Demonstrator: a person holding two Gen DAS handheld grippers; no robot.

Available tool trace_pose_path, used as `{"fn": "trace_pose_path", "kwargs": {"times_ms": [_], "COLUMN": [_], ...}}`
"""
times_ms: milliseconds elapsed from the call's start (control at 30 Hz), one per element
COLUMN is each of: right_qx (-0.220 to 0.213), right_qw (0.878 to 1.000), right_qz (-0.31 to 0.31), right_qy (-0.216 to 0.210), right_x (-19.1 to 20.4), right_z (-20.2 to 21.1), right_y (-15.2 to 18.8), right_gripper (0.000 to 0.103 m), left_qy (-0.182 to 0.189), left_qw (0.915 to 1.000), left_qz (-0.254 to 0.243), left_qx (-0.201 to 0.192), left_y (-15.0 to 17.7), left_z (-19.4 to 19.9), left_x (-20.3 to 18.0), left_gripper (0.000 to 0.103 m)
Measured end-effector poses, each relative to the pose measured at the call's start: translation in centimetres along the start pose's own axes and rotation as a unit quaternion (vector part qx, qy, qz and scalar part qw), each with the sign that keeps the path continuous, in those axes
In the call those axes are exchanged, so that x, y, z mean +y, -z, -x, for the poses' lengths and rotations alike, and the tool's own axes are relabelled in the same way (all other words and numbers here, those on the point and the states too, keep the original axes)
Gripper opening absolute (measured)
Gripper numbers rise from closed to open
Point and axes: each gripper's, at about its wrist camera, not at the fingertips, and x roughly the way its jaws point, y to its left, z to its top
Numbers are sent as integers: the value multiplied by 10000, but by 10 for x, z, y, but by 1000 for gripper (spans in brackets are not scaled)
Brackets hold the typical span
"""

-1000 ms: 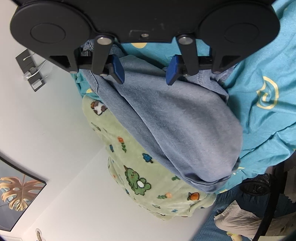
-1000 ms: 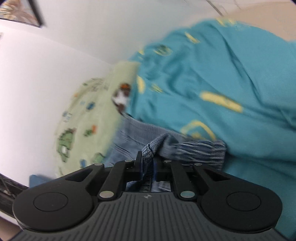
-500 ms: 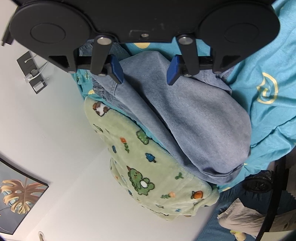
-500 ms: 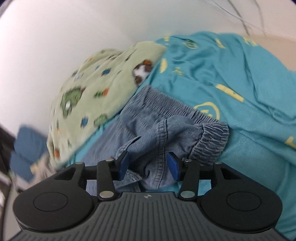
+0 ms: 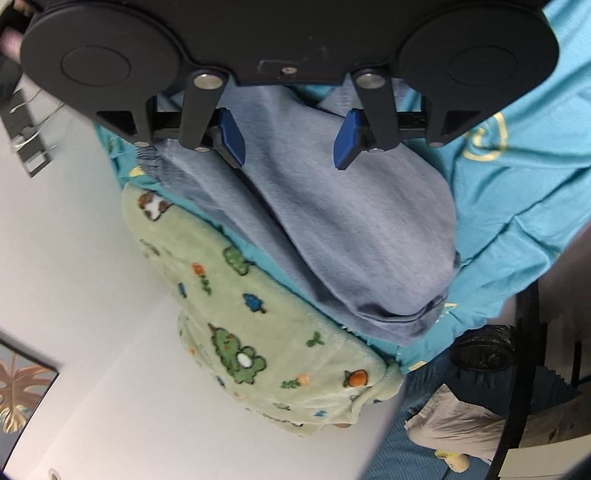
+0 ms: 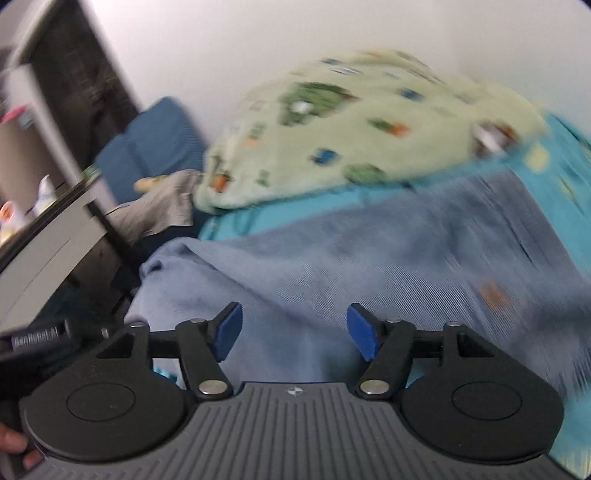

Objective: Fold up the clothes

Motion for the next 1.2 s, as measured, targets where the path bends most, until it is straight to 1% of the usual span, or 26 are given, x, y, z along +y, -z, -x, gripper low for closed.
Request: {"fn": "trace_pose_path", "kwargs": {"times_ms": [67,100,200,267,300,333,367,400,433,467,500,533,567,600,667,767,833,900,967,1100,1133,1200], "right_qx": [12,42,308,413,466,560,655,747,767,805,842,817,791,764,664,604,636,832,1074,1937,2072,2182], "right_qw": [9994,9987,9948,9924,9926,9928,9928,9926,9929,9927,9922,9912,9899,9884,9819,9677,9591,9555,9540,9566,9578,9585], "right_qz": [276,408,909,1018,926,858,789,722,728,720,701,833,965,1100,1600,2290,2611,2680,2683,2117,1943,1807], "right_qy": [-211,-307,-349,-552,-625,-625,-625,-623,-544,-534,-587,-631,-674,-717,-762,-864,-891,-913,-797,-508,-428,-320], "right_x": [4,6,19,24,23,23,23,23,23,25,27,33,38,43,61,86,98,101,100,82,78,74], "right_z": [-24,-37,-74,-91,-99,-106,-114,-122,-124,-124,-121,-112,-102,-93,-67,-21,4,21,31,24,20,15], "right_y": [-10,-15,-21,-22,-22,-22,-22,-23,-22,-21,-20,-19,-18,-17,-10,6,20,38,61,105,114,126], "right_gripper": [75,75,75,75,75,74,72,68,52,25,18,10,6,5,4,4,4,4,4,4,4,5], "left_qy": [-35,-47,-110,-171,-194,-199,-199,-186,-163,-134,-91,-38,23,85,209,395,519,616,558,343,286,159], "left_qw": [10000,10000,9999,9999,9998,9998,9998,9998,9998,9997,9995,9993,9991,9988,9981,9965,9950,9938,9948,9974,9979,9986], "left_qz": [-2,1,13,12,10,16,31,53,95,172,268,330,354,378,426,498,545,557,430,206,155,20], "left_qx": [16,23,0,-9,-17,-24,-21,-21,-39,-82,-140,-194,-245,-296,-398,-551,-653,-733,-729,-597,-558,-500], "left_y": [-1,-2,-3,-5,-6,-6,-6,-6,-7,-9,-11,-12,-13,-14,-15,-18,-19,-20,-17,-8,-5,1], "left_z": [-3,-4,-6,-8,-9,-10,-11,-11,-11,-10,-7,-4,0,4,12,24,32,40,42,39,38,36], "left_x": [4,7,15,20,22,25,27,30,33,36,40,42,42,42,41,40,39,37,32,22,20,15], "left_gripper": [50,50,50,50,50,50,50,50,50,50,50,50,50,50,50,50,50,50,50,50,50,50]}}
